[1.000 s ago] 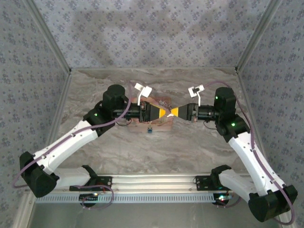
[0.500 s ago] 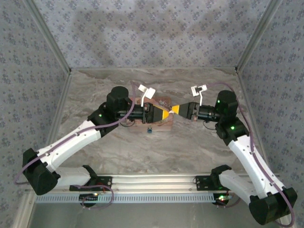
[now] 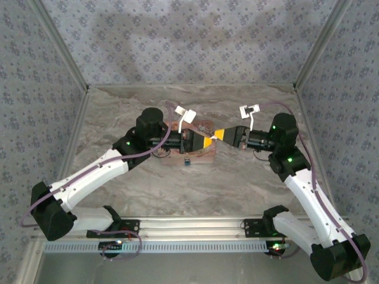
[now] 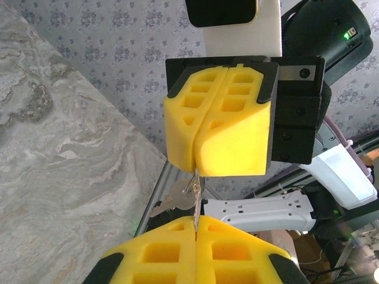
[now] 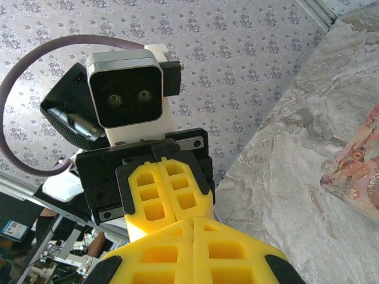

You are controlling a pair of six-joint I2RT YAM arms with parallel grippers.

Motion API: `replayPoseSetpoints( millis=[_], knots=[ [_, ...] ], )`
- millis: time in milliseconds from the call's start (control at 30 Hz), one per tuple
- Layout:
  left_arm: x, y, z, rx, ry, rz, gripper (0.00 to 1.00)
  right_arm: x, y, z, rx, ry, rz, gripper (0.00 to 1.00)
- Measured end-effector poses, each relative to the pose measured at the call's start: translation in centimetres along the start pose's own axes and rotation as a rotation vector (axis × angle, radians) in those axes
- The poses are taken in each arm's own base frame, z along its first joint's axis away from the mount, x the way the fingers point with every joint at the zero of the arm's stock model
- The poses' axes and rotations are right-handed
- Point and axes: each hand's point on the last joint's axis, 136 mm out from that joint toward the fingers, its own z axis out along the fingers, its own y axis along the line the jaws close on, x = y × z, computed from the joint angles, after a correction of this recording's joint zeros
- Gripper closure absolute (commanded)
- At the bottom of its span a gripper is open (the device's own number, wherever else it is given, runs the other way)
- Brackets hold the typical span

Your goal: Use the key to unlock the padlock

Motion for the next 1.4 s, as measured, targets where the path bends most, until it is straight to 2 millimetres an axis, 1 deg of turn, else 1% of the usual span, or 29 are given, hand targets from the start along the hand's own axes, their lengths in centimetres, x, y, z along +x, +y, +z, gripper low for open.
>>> replayPoseSetpoints(
  millis=[67,100,133,233,300,467,533,600,667,733,867,933,1000,1067,1167,1300,1400],
  knots=[
    [0.0,0.0,0.0,0.000,0.001,0.000,1.00,0.1,0.0,0.0,0.002,0.001,-0.001,1.00],
    [0.0,0.0,0.0,0.000,0.001,-0.001,0.92,0.1,0.0,-0.1,0.002,0.002,-0.003,1.00],
    [0.0,0.0,0.0,-0.001,0.002,-0.001,0.88,0.1,0.0,-0.1,0.002,0.002,-0.004,1.00],
    [0.0,0.0,0.0,-0.002,0.001,-0.001,0.88,0.2,0.1,-0.1,-0.001,0.006,-0.006,1.00],
    [0.0,0.0,0.0,-0.001,-0.002,0.001,0.84,0.3,0.2,-0.1,-0.005,0.010,-0.006,1.00],
    [-0.1,0.0,0.0,0.000,-0.003,-0.002,0.88,0.4,0.3,-0.1,-0.009,0.014,-0.005,1.00],
    [-0.1,-0.1,0.0,0.003,-0.005,0.001,0.96,0.4,0.3,-0.1,-0.010,0.016,-0.006,1.00],
    [-0.2,-0.3,0.0,0.011,-0.005,0.005,1.00,0.3,0.2,-0.1,-0.009,0.014,-0.005,1.00],
    [-0.2,-0.3,0.0,0.012,-0.006,0.003,1.00,0.3,0.2,-0.2,-0.009,0.014,-0.012,1.00],
    [-0.2,-0.3,0.0,0.012,-0.006,0.004,1.00,0.4,0.2,-0.2,-0.008,0.015,-0.015,0.86],
    [-0.1,-0.3,0.0,0.015,-0.001,0.007,1.00,0.7,0.0,-0.2,-0.006,0.027,-0.012,0.75],
    [0.0,-0.4,0.0,0.019,0.003,0.007,1.00,0.9,0.1,-0.3,-0.010,0.038,-0.005,0.75],
    [0.1,-0.4,0.0,0.019,0.010,0.007,1.00,1.0,0.1,-0.3,-0.013,0.044,0.000,0.78],
    [0.3,-0.2,0.0,0.016,0.018,0.005,1.00,1.1,0.1,-0.3,-0.016,0.051,0.000,0.78],
    [0.6,-0.1,0.0,0.011,0.029,0.002,1.00,1.3,0.1,-0.4,-0.020,0.061,0.004,0.82],
    [0.7,-0.1,0.0,0.009,0.038,0.003,1.00,1.6,0.2,-0.4,-0.031,0.077,-0.003,0.70],
    [0.7,-0.1,0.0,0.008,0.040,0.004,1.00,1.9,0.3,-0.5,-0.036,0.090,0.002,0.69]
  ],
)
